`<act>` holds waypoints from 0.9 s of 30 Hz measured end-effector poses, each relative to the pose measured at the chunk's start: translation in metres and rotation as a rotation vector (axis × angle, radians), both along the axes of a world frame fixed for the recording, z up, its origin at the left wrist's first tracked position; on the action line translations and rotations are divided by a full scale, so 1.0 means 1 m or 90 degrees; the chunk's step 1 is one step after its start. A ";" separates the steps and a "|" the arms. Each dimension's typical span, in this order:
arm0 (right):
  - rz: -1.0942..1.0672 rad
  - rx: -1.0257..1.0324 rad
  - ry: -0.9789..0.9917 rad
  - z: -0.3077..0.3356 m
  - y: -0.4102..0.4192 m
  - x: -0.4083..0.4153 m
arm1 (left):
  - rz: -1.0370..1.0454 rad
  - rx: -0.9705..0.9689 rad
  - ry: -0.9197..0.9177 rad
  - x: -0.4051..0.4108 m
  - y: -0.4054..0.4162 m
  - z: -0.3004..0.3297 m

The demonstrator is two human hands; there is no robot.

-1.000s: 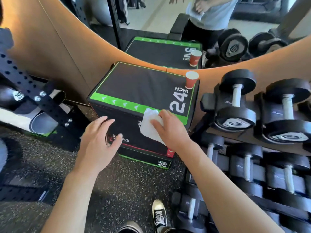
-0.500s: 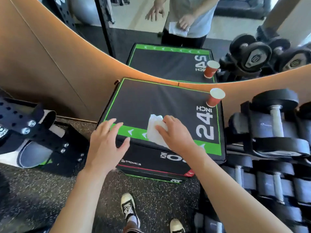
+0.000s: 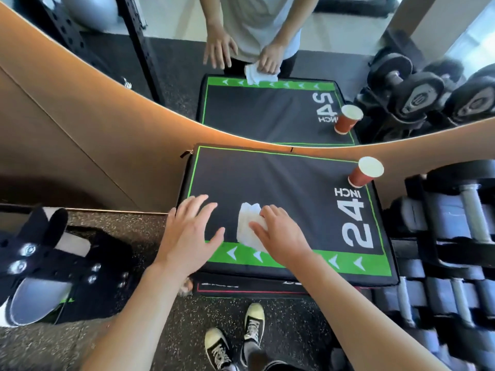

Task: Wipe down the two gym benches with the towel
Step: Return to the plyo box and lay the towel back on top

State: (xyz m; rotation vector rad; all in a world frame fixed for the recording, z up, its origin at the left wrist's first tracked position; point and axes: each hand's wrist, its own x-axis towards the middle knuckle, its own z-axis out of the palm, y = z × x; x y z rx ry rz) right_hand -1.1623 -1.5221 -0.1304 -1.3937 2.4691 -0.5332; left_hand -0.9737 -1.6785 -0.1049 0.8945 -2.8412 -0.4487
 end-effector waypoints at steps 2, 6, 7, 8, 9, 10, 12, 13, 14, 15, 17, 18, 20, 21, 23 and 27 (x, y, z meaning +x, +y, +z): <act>0.017 0.008 -0.008 -0.012 -0.009 -0.003 | 0.000 0.007 -0.020 -0.006 -0.003 -0.012; 0.066 0.053 0.007 -0.037 -0.019 -0.007 | -0.009 0.022 -0.041 -0.012 0.002 -0.030; 0.076 0.073 0.015 -0.042 -0.019 -0.008 | -0.011 0.026 -0.051 -0.013 0.003 -0.034; 0.079 0.083 0.011 -0.046 -0.018 -0.009 | -0.012 0.032 -0.062 -0.014 0.006 -0.038; 0.082 0.084 0.001 -0.049 -0.016 -0.011 | -0.012 0.038 -0.067 -0.016 0.010 -0.041; 0.089 0.081 -0.008 -0.050 -0.014 -0.012 | -0.010 0.042 -0.065 -0.017 0.014 -0.044; 0.102 0.070 -0.027 -0.050 -0.006 -0.015 | -0.007 0.060 -0.042 -0.020 0.021 -0.048; 0.097 0.055 -0.041 -0.049 0.000 -0.017 | -0.008 0.066 -0.028 -0.021 0.025 -0.049; 0.084 0.036 -0.057 -0.049 0.006 -0.020 | -0.011 0.067 -0.016 -0.022 0.028 -0.050; 0.064 0.018 -0.073 -0.048 0.012 -0.023 | -0.017 0.065 -0.003 -0.023 0.031 -0.051; 0.013 0.004 -0.105 -0.048 0.021 -0.031 | -0.049 0.060 0.026 -0.027 0.035 -0.051; -0.009 0.007 -0.117 -0.049 0.024 -0.035 | -0.070 0.054 0.038 -0.030 0.036 -0.052; -0.052 0.018 -0.140 -0.051 0.028 -0.037 | -0.116 0.043 0.046 -0.037 0.036 -0.053; -0.072 0.022 -0.150 -0.052 0.029 -0.037 | -0.140 0.039 0.040 -0.041 0.036 -0.053; -0.110 0.026 -0.155 -0.053 0.032 -0.034 | -0.184 0.030 0.019 -0.047 0.036 -0.054; -0.190 0.033 -0.194 -0.053 0.034 -0.025 | -0.229 0.035 -0.022 -0.048 0.040 -0.061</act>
